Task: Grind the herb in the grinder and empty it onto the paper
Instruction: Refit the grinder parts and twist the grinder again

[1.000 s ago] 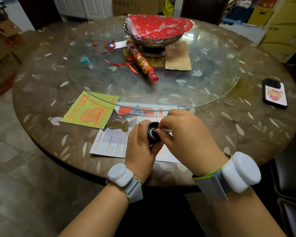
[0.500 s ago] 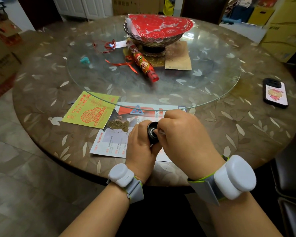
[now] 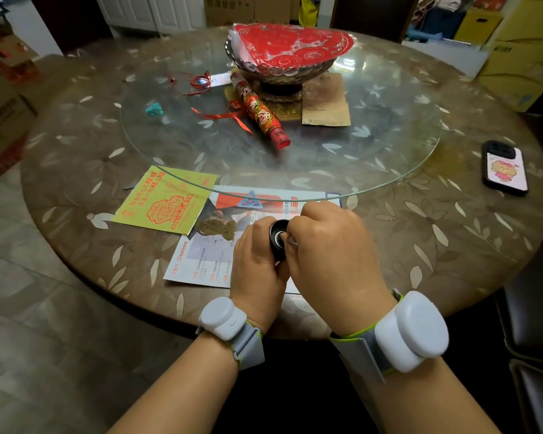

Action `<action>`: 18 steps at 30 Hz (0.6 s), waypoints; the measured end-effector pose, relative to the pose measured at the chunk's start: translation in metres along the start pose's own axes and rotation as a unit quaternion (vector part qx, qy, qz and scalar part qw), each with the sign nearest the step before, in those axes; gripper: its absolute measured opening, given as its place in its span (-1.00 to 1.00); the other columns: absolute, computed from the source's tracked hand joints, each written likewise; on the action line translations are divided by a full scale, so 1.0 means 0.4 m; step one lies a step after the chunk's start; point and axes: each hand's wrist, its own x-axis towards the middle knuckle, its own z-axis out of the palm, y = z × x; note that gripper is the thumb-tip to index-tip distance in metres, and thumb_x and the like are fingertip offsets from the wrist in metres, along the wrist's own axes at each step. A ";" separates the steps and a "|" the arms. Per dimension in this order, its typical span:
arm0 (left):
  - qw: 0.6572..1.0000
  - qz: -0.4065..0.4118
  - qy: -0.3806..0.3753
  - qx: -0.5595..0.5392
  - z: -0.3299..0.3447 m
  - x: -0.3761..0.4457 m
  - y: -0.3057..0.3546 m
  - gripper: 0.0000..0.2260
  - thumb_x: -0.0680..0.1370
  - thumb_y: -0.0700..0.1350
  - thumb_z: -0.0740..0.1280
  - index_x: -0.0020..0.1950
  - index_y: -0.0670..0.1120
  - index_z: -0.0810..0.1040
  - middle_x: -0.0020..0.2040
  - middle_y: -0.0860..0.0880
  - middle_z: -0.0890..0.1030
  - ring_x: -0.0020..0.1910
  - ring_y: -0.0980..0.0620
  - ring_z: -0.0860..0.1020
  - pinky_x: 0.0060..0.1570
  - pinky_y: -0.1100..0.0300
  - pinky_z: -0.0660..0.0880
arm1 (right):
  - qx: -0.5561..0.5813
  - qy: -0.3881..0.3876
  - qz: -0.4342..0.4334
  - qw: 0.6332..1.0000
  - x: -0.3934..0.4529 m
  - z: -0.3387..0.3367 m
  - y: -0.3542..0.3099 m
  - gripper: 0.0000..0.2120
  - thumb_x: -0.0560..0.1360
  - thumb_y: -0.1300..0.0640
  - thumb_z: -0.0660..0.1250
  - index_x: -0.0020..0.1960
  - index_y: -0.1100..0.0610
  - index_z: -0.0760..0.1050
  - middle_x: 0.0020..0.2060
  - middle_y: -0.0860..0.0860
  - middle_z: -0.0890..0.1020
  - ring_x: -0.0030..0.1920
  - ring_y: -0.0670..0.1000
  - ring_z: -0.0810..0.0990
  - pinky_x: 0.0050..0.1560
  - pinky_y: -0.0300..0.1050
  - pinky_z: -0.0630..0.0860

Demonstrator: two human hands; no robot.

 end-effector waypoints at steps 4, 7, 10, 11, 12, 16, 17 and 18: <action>0.999 0.002 0.015 -0.029 -0.011 0.008 0.019 -0.70 0.52 0.10 0.25 0.15 -0.01 0.31 -0.08 -0.17 0.55 -0.17 -0.18 0.51 -0.19 -0.09 0.47 | 0.107 0.009 0.046 0.993 -0.009 0.012 0.017 -0.86 0.40 0.15 0.34 -0.32 0.16 0.51 -0.35 0.07 0.52 -0.30 0.11 0.49 -0.32 -0.07 0.39; 1.000 0.007 0.018 -0.023 -0.014 0.004 0.031 -0.59 0.50 0.22 0.27 0.16 -0.02 0.30 -0.06 -0.15 0.54 -0.13 -0.20 0.50 -0.14 -0.06 0.47 | 0.304 0.065 0.151 0.938 -0.016 0.018 0.041 -0.78 0.50 0.00 0.24 -0.16 0.12 0.56 -0.28 -0.02 0.54 -0.19 -0.03 0.49 -0.13 -0.16 0.40; 0.999 -0.002 0.025 -0.026 -0.013 0.003 0.030 -0.55 0.49 0.28 0.23 0.16 -0.03 0.31 -0.05 -0.09 0.51 -0.10 -0.16 0.49 -0.09 -0.03 0.46 | 0.479 0.065 0.276 0.831 -0.019 0.041 0.065 -0.72 0.44 -0.05 0.09 -0.06 0.00 0.53 -0.25 -0.06 0.52 -0.23 -0.06 0.42 -0.10 0.00 0.33; 0.999 -0.004 0.025 -0.027 -0.012 0.003 0.029 -0.55 0.49 0.28 0.23 0.16 -0.03 0.31 -0.05 -0.08 0.51 -0.10 -0.15 0.49 -0.08 -0.03 0.46 | 0.496 0.061 0.288 0.817 -0.022 0.048 0.068 -0.72 0.42 -0.06 0.08 -0.03 -0.04 0.50 -0.21 -0.05 0.53 -0.23 -0.07 0.41 -0.09 0.03 0.32; 0.999 -0.005 0.025 -0.028 -0.012 0.003 0.029 -0.55 0.49 0.28 0.23 0.16 -0.03 0.31 -0.05 -0.07 0.51 -0.10 -0.16 0.50 -0.08 -0.03 0.46 | 0.489 0.056 0.283 0.823 -0.026 0.050 0.065 -0.72 0.43 -0.07 0.07 0.03 -0.07 0.47 -0.15 -0.03 0.54 -0.19 -0.06 0.42 -0.06 0.05 0.35; 1.000 -0.001 0.017 -0.024 -0.015 0.005 0.033 -0.58 0.49 0.23 0.28 0.15 -0.02 0.30 -0.04 -0.12 0.54 -0.11 -0.19 0.51 -0.12 -0.07 0.48 | 0.428 0.026 0.184 0.885 -0.036 0.042 0.041 -0.65 0.54 -0.01 0.18 0.27 0.10 0.37 0.07 0.02 0.51 0.03 0.01 0.50 0.14 0.01 0.45; 1.000 0.001 0.013 -0.020 -0.016 0.006 0.033 -0.62 0.48 0.16 0.31 0.15 -0.01 0.30 -0.04 -0.15 0.55 -0.11 -0.20 0.51 -0.14 -0.08 0.48 | 0.409 0.020 0.163 0.898 -0.037 0.041 0.038 -0.63 0.53 0.03 0.23 0.29 0.14 0.37 0.09 0.02 0.51 0.07 -0.02 0.51 0.16 -0.05 0.45; 1.000 0.004 0.011 -0.016 -0.016 0.007 0.032 -0.65 0.48 0.09 0.30 0.15 -0.01 0.30 -0.03 -0.17 0.55 -0.11 -0.20 0.52 -0.15 -0.10 0.49 | 0.388 0.015 0.145 0.910 -0.037 0.040 0.036 -0.62 0.50 0.06 0.27 0.29 0.14 0.37 0.10 0.01 0.52 0.09 -0.05 0.51 0.17 -0.11 0.43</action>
